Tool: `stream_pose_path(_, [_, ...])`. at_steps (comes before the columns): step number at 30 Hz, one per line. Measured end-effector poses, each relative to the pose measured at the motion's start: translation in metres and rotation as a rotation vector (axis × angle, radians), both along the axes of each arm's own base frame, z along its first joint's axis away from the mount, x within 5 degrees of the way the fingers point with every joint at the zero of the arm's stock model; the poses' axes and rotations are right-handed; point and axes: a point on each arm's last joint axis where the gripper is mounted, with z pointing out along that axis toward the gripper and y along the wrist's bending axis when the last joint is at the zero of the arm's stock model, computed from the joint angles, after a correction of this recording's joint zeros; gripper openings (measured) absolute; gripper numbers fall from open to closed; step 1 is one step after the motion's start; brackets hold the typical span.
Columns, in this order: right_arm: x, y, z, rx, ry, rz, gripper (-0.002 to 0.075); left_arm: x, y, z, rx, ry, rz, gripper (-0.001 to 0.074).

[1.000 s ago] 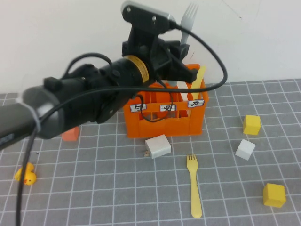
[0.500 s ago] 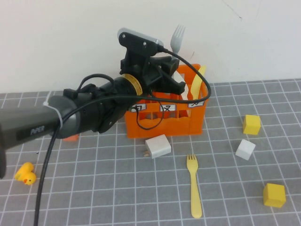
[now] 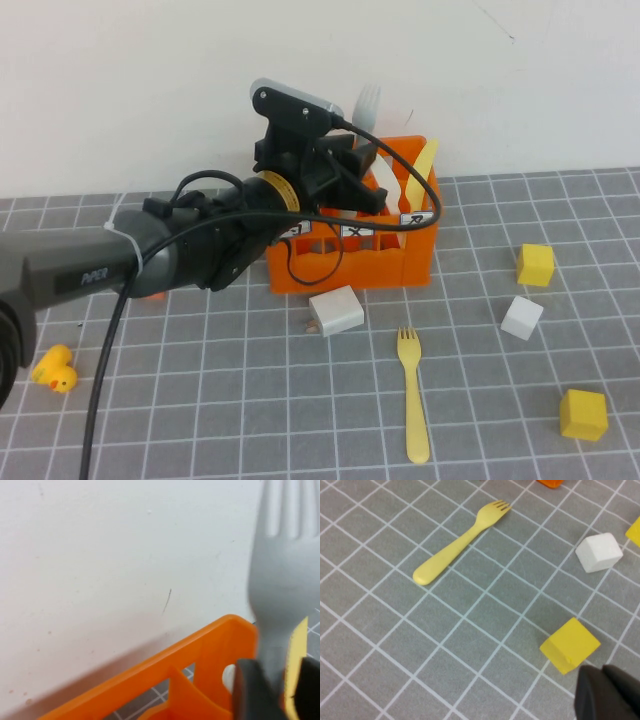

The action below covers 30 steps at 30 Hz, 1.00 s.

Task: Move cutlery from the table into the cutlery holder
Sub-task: Place the fork on the box, then pick up the fork

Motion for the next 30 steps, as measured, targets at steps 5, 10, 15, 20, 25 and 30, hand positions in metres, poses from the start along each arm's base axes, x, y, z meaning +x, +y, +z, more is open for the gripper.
stream_pose_path(5, [0.0,0.0,0.0,0.001,0.0,0.0,-0.0003,0.0,0.0,0.0,0.012,-0.004,-0.002,0.0407])
stream_pose_path(10, [0.0,0.0,0.0,0.001,-0.003,0.0,-0.0002,-0.001,0.001,0.005,0.026,-0.009,0.001,0.0437])
stream_pose_path(15, [0.0,0.0,0.0,-0.006,-0.009,0.005,-0.0002,-0.011,0.007,0.037,0.093,-0.066,-0.001,0.0352])
stream_pose_path(20, [0.001,0.001,0.001,0.002,-0.019,0.011,-0.0002,-0.034,0.022,0.096,0.18,-0.171,0.014,0.0134])
stream_pose_path(25, [0.002,0.003,0.004,0.019,-0.056,0.039,-0.0003,-0.071,0.051,0.162,0.224,-0.225,0.108,0.0017])
stream_pose_path(30, [0.003,0.003,0.005,0.017,-0.08,0.041,-0.0003,-0.115,0.088,0.207,0.241,-0.163,0.252,0.0004])
